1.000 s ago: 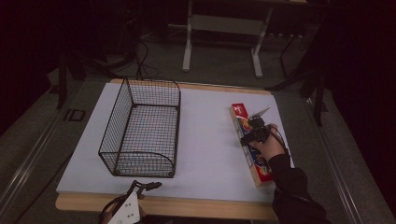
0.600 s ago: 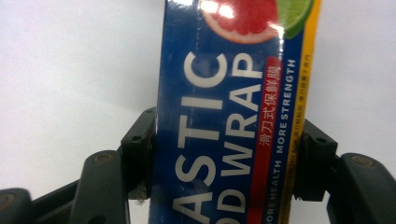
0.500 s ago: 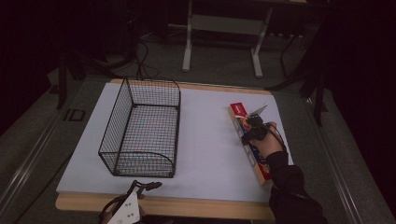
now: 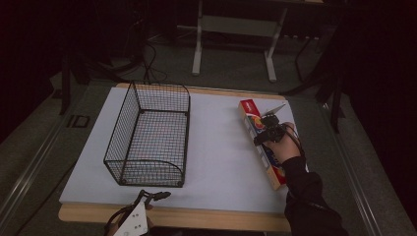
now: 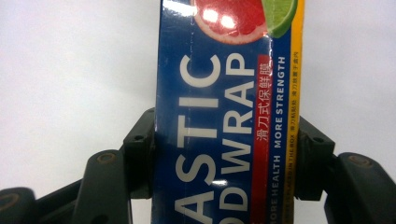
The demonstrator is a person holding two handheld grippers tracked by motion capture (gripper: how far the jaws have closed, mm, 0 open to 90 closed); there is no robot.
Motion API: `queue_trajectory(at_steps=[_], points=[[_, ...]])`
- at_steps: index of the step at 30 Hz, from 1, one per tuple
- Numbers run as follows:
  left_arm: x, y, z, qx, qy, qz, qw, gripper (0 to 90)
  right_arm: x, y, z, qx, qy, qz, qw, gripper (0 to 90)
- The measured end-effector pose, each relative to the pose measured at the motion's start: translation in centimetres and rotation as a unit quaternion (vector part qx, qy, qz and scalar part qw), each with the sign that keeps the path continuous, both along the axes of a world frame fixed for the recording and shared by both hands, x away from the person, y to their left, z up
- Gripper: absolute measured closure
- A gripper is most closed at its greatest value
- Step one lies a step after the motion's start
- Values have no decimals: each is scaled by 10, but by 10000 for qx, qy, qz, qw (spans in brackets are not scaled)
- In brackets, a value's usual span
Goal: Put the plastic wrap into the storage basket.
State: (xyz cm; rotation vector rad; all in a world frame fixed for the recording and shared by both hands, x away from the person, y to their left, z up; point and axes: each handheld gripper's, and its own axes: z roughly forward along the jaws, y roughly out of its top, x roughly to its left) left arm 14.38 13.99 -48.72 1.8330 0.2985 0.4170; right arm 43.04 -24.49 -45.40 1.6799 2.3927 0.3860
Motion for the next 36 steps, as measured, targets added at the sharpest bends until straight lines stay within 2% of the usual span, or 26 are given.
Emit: queue_trajectory(at_steps=[4, 9, 14, 17, 29, 36], points=[[0, 0, 0, -5, 2, -1, 10000, 18, -1, 8, 9, -43, -82, 75, 9999, 392], [0, 0, 0, -1, 13, -7, 10000, 18, -1, 16, 20, 23, -176, 135, 9998, 392], [0, 0, 0, 8, 15, -6, 10000, 18, 0, 25, 29, 64, -142, 244, 9996, 391], [0, 0, 0, 0, 13, -3, 10000, 18, 0, 32, 35, 31, -218, 263, 9994, 392], [0, 0, 0, 15, 18, -14, 10000, 18, -3, 56, 64, 192, -542, 400, 9975, 392], [0, 0, -1, 25, 43, -32, 10000, 18, -2, 73, 79, 245, -645, 491, 9964, 392]])
